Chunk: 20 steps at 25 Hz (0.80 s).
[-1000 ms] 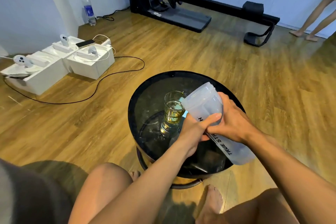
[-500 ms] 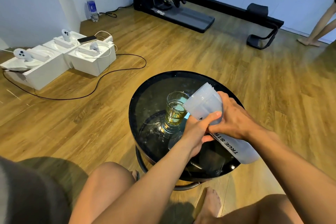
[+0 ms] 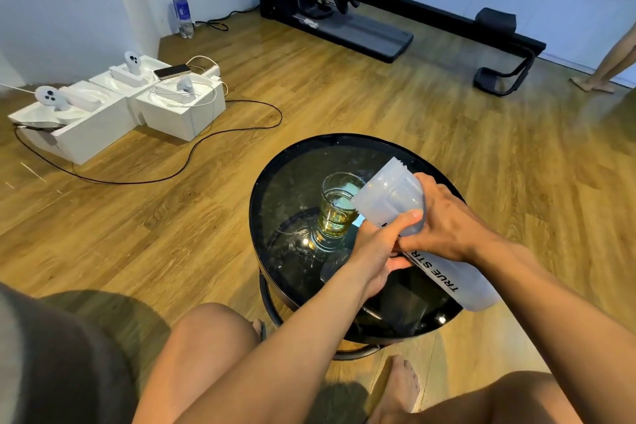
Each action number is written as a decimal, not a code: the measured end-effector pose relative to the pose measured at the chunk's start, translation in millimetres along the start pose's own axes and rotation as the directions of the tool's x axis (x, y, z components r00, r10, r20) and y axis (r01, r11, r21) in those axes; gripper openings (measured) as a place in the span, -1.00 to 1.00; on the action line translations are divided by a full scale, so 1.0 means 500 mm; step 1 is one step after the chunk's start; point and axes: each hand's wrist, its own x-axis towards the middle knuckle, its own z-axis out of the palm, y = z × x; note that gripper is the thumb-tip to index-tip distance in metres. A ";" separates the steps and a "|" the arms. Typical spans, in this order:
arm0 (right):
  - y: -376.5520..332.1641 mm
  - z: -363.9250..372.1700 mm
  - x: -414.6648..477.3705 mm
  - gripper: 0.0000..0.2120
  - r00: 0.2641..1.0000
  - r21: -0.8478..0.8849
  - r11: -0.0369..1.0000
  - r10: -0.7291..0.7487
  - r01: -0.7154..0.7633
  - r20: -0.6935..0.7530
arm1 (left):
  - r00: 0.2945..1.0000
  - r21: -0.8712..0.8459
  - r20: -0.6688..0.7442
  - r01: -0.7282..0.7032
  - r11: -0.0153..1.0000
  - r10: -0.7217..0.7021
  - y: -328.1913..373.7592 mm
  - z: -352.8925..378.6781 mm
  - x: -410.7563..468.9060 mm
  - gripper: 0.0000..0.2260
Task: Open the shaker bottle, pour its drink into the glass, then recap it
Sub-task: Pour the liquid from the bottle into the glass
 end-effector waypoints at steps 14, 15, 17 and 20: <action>-0.005 -0.003 0.007 -0.08 1.000 -0.058 0.998 -0.003 0.004 0.015 | 1.000 -0.068 0.025 0.003 0.998 -0.002 0.001 -0.002 0.001 -0.73; -0.005 -0.002 0.008 -0.08 1.000 -0.058 0.998 -0.001 0.002 0.015 | 1.000 -0.069 0.028 0.005 0.998 -0.003 0.001 -0.002 0.002 -0.76; -0.005 -0.002 0.008 -0.06 1.000 -0.058 0.998 -0.001 0.002 0.017 | 0.999 -0.070 0.036 0.006 0.998 -0.004 0.000 -0.001 0.002 -0.78; -0.005 -0.003 0.009 -0.05 1.000 -0.055 0.999 -0.001 0.002 0.021 | 0.999 -0.074 0.035 0.004 0.997 -0.001 -0.001 -0.002 0.003 -0.73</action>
